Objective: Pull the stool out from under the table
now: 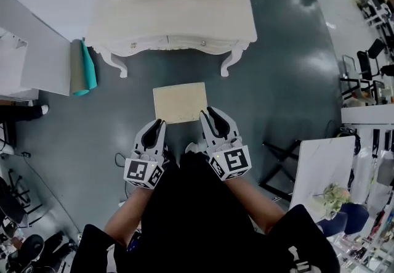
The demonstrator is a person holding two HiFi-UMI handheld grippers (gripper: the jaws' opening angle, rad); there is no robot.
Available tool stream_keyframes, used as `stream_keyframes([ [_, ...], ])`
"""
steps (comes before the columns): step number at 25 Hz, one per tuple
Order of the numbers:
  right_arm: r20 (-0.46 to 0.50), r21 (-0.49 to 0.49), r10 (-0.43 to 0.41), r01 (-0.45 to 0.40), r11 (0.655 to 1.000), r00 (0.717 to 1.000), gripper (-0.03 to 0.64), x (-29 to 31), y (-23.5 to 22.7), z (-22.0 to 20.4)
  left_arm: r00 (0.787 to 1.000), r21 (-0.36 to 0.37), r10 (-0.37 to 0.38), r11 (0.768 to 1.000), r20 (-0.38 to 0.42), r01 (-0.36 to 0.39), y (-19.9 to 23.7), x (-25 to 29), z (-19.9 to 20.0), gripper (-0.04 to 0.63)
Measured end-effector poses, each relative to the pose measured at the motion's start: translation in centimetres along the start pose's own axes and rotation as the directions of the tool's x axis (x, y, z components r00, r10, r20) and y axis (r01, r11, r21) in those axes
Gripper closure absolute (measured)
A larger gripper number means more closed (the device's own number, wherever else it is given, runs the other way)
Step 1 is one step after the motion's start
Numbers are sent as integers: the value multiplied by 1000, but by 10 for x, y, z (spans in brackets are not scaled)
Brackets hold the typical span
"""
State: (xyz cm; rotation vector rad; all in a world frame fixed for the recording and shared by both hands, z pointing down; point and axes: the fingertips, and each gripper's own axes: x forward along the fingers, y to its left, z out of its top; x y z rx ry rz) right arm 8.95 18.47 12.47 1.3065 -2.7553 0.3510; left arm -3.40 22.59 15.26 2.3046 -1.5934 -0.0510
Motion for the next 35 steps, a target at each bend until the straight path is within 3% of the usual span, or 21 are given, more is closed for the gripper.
stream_keyframes([
  [4,55,-22,18,-17,1000,998,595,-7,22,27,999,65,46,997,16,-46,-3,-1,34,580],
  [13,114,-117,25,-12,993,993,598,-11,39,66,995,138,59,988,75,-69,-15,-6,73,581],
  [18,132,-141,23,-4,990,991,598,-15,42,77,995,116,50,991,84,-59,-27,-10,81,581],
  [26,151,-174,22,4,985,988,598,-25,42,89,995,157,15,987,102,-31,-49,-8,87,580],
  [35,170,-168,24,5,986,985,598,-30,31,95,995,169,39,984,87,-54,-52,1,73,581],
])
